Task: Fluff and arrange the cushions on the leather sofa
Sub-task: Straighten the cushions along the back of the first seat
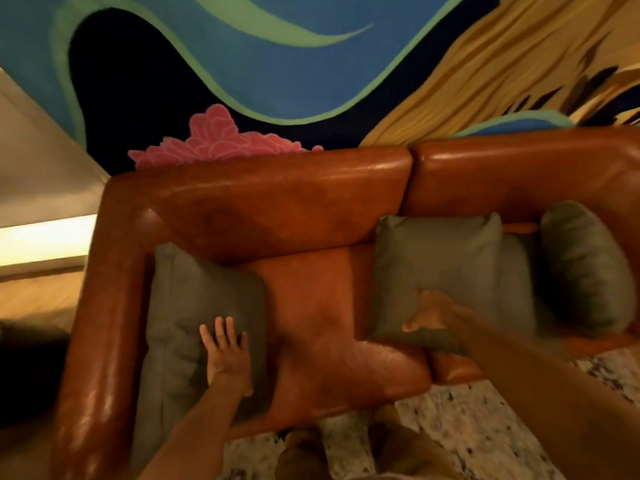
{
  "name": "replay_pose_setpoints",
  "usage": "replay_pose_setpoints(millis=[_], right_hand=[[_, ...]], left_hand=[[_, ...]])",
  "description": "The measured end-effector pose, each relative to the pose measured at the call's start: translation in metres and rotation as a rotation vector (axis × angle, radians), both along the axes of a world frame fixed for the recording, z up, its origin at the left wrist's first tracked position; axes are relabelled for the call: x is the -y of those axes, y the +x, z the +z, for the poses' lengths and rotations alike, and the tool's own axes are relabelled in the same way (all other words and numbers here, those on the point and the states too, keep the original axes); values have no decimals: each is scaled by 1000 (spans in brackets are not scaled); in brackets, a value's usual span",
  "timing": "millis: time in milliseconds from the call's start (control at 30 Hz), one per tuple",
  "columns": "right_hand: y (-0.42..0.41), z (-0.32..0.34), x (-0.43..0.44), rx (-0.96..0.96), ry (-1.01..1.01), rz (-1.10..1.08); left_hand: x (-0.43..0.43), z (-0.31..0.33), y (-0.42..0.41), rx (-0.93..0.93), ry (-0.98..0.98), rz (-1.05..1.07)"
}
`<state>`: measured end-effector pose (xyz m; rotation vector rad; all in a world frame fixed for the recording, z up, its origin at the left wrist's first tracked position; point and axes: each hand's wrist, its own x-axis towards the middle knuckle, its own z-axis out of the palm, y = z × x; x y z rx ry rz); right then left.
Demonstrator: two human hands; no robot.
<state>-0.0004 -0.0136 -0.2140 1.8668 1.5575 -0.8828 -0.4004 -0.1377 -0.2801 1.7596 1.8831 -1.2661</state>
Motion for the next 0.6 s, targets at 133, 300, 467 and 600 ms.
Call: replay_pose_setpoints(millis=[133,300,467,600], right_hand=[[52,-1,-3,-50,10,-118],[132,-32,-16,-80,151,-177],[208,-48,-20,-75,177,-345],[238,-33,-9,-116,57,-483]], left_hand=[[-15,8,59,83,29,138],[-38,35,164,304,44,240],[-52,30,262,622,14,436],[-69,15,316,696,-10,486]])
